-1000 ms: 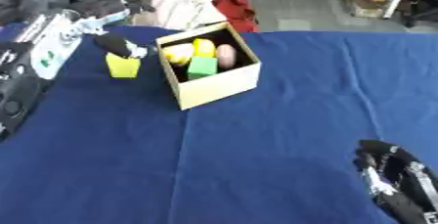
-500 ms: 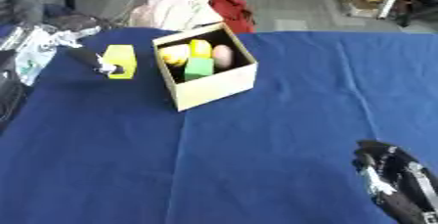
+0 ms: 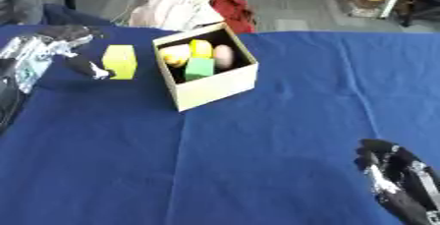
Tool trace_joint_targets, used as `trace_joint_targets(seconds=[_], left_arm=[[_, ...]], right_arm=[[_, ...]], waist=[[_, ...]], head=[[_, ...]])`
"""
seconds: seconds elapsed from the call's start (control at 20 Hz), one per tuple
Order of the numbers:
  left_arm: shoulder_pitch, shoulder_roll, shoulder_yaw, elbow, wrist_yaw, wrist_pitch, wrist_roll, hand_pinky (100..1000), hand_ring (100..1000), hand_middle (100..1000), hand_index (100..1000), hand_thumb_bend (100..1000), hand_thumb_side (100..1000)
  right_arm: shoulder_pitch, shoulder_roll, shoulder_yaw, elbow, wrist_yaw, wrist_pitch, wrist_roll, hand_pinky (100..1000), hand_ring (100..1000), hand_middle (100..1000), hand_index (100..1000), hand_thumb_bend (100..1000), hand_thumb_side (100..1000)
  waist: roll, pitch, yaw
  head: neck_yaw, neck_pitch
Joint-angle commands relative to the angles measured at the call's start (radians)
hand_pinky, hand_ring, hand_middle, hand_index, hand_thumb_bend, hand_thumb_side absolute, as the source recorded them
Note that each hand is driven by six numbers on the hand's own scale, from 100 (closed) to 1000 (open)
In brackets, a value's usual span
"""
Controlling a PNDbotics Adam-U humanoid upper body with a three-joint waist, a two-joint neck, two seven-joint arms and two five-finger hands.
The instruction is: Pick up objects on the table and place them in the box.
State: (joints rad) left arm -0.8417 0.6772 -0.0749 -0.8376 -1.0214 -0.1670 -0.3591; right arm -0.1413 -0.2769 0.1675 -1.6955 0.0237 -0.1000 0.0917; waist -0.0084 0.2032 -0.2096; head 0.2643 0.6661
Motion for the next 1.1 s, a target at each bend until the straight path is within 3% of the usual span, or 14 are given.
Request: trace_joint_targets(seconds=[0.05,0.35,0.65,0.8,1.1], left_arm=[[-0.010,0.017,0.019,0.010,0.000,0.012,0.026,880,899,898,977,425,508],[-0.004,-0.002,0.021,0.045,0.008,0.030,0.068,862,866,863,958,371,494],[0.002,-0.008,0.017,0.036,0.016,0.042,0.114,823,788,750,884,319,324],[0.003,-0.005,0.016,0.020,0.027,0.049,0.141,790,719,648,812,289,199],[0.007,0.011,0.010,-0.039,0.063,0.056,0.193,753,627,549,735,238,182]], right_arm=[[-0.012,-0.022,-0.002,-0.010,-0.007,0.001,0.001,648,639,633,760,100,469],[-0.017,-0.025,0.000,-0.009,-0.015,0.004,0.002,648,638,633,760,100,481],[-0.018,-0.025,0.000,-0.009,-0.017,0.005,0.002,648,638,633,760,100,481],[-0.018,-0.024,0.000,-0.009,-0.016,0.004,0.003,648,638,633,760,100,476],[-0.018,-0.021,-0.002,-0.009,-0.010,0.002,0.004,648,638,633,760,100,463]], waist=[[-0.010,0.002,-0.003],[-0.016,0.012,-0.012],[-0.017,0.014,-0.012],[-0.016,0.013,-0.010],[-0.013,0.006,-0.003]], head=[[0.007,-0.017],[0.007,-0.019],[0.005,-0.016],[0.005,-0.016],[0.001,-0.016]])
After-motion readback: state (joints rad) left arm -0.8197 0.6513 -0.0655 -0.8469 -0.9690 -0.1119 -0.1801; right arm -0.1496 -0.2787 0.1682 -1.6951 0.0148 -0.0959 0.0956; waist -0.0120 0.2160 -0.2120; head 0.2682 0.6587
